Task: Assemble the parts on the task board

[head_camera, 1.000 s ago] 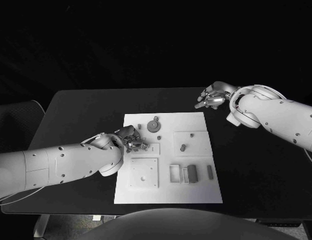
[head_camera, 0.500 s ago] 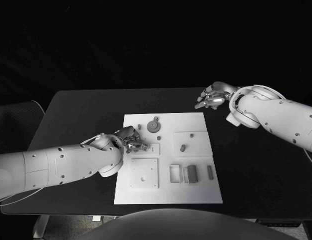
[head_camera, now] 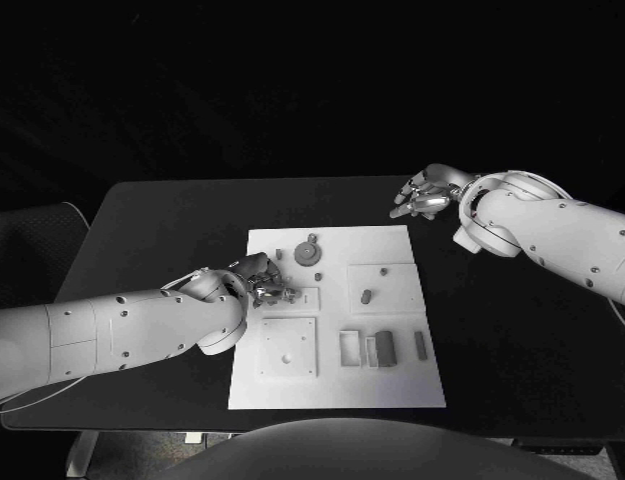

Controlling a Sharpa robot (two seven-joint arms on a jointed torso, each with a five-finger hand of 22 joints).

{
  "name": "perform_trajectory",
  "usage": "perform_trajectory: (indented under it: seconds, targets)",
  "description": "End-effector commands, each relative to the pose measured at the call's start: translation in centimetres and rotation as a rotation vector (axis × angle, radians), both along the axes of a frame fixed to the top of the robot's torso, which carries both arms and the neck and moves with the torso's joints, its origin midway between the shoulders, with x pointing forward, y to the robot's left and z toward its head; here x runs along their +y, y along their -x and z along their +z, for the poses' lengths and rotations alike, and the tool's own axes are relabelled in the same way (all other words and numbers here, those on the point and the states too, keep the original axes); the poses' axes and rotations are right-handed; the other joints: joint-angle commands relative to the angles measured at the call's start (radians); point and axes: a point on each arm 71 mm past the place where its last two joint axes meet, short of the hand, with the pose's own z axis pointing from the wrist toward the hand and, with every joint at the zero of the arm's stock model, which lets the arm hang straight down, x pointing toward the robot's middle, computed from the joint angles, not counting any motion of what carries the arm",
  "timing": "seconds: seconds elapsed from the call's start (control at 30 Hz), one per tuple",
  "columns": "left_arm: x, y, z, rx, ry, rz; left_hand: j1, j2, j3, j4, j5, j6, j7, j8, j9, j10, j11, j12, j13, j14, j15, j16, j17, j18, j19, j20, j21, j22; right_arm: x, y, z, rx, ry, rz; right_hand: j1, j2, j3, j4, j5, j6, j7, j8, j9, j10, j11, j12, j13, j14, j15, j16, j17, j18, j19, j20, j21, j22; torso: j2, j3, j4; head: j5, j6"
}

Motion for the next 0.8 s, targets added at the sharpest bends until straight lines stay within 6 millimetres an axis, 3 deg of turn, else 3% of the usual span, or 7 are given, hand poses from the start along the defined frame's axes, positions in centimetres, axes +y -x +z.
perform_trajectory:
  seconds: [0.03, 0.23, 0.33, 0.5, 0.8]
  targets:
    - [-0.44, 0.18, -0.07, 0.007, 0.003, -0.017, 0.002, -0.009, 0.000, 0.005, -0.005, 0.005, -0.002, -0.001, 0.002, -0.002, -0.007, 0.004, -0.002, 0.000, -0.003, 0.004, -0.001, 0.008, -0.003, -0.006, -0.001, 0.017, 0.10, 0.07, -0.06, 0.008, 0.004, 0.012, -0.005, -0.001, 0.000, 0.008, 0.004, -0.001, 0.005, 0.002, -0.002, -0.004, 0.002, 0.006, -0.001, 0.002, -0.008, -0.001, -0.002, 0.013, -0.008, -0.001, -0.005, 0.015, 0.000, 0.0004, 0.0000, 0.000, 0.001]
    - [-0.45, 0.19, -0.08, 0.009, 0.001, -0.014, 0.001, -0.010, -0.001, 0.008, -0.009, 0.005, -0.002, -0.001, 0.002, -0.002, -0.007, 0.004, -0.002, 0.000, -0.003, 0.004, -0.001, 0.008, -0.003, -0.006, -0.002, 0.018, 0.10, 0.07, -0.06, 0.008, 0.004, 0.012, -0.005, -0.001, 0.000, 0.008, 0.004, -0.001, 0.005, 0.002, -0.002, -0.004, 0.002, 0.006, -0.001, 0.002, -0.008, 0.000, -0.002, 0.013, -0.008, -0.001, -0.005, 0.015, 0.000, 0.0002, -0.0002, -0.001, 0.000]
    - [-0.48, 0.19, -0.09, 0.010, 0.001, -0.014, 0.004, -0.015, -0.004, 0.018, -0.071, 0.004, -0.002, -0.002, 0.003, -0.003, -0.007, 0.004, -0.002, -0.001, -0.004, 0.004, -0.002, 0.008, -0.004, -0.007, -0.003, 0.018, 0.10, 0.07, -0.06, 0.008, 0.004, 0.012, -0.005, -0.001, 0.000, 0.008, 0.004, -0.001, 0.005, 0.002, -0.002, -0.004, 0.002, 0.006, -0.001, 0.002, -0.008, 0.000, -0.002, 0.013, -0.008, -0.001, -0.005, 0.015, 0.000, 0.0001, -0.0003, -0.002, 0.000]
    - [-0.48, 0.20, -0.08, 0.010, 0.001, -0.013, 0.002, -0.024, -0.010, 0.032, -0.117, 0.004, -0.002, -0.002, 0.003, -0.004, -0.007, 0.005, -0.003, -0.001, -0.004, 0.004, -0.003, 0.008, -0.004, -0.007, -0.004, 0.017, 0.11, 0.07, -0.06, 0.008, 0.004, 0.012, -0.005, -0.001, 0.000, 0.008, 0.004, -0.001, 0.005, 0.002, -0.002, -0.004, 0.002, 0.006, -0.001, 0.002, -0.007, 0.000, -0.002, 0.013, -0.008, -0.001, -0.005, 0.015, 0.000, 0.0004, 0.0000, -0.002, 0.000]
    - [-0.49, 0.20, -0.09, 0.013, 0.002, -0.014, -0.012, -0.035, -0.024, 0.041, -0.121, 0.001, -0.001, -0.001, 0.005, -0.005, -0.006, 0.005, -0.003, -0.003, -0.004, 0.005, -0.002, 0.008, -0.005, -0.007, -0.005, 0.017, 0.10, 0.07, -0.06, 0.008, 0.004, 0.012, -0.006, -0.001, 0.000, 0.008, 0.004, -0.001, 0.005, 0.002, -0.002, -0.004, 0.002, 0.006, -0.001, 0.002, -0.007, 0.000, -0.002, 0.013, -0.008, -0.001, -0.005, 0.015, 0.000, -0.0001, 0.0000, -0.001, 0.001]
